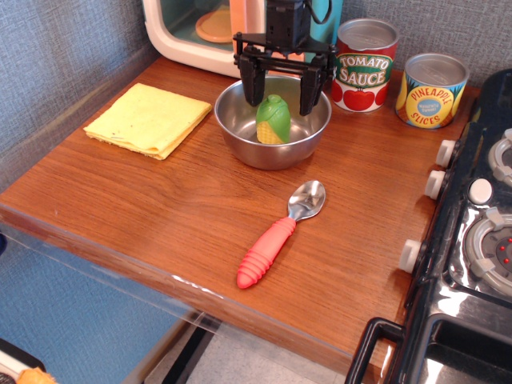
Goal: Place the corn inside of the silver pot.
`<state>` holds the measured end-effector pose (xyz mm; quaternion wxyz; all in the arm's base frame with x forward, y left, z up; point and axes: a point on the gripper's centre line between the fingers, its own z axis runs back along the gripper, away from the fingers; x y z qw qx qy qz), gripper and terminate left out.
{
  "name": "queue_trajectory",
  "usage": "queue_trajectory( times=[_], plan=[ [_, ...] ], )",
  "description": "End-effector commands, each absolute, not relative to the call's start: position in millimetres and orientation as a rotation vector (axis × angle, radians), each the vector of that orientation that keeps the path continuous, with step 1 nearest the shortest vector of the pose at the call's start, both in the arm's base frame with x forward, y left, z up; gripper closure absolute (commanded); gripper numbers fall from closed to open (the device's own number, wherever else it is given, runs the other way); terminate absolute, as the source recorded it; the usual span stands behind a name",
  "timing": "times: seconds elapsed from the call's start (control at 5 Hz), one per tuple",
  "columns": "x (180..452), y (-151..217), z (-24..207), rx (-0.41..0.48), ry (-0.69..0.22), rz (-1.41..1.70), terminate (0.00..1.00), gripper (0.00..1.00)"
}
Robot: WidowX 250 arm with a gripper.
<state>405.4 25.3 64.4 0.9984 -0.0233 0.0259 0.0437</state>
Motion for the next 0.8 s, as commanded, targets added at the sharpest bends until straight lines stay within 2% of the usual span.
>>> queue_trajectory(
  times=[0.0, 0.2, 0.4, 0.6],
  plan=[
    [405.2, 19.8, 118.4, -0.082, -0.066, 0.022, 0.00, 0.00],
    [399.3, 20.9, 130.9, -0.067, -0.091, -0.013, 0.00, 0.00],
    [393.9, 22.2, 139.2, 0.006, -0.138, -0.044, 0.00, 0.00],
    [391.2, 27.7, 143.9, 0.017, -0.158, -0.033, 0.00, 0.00]
  ],
)
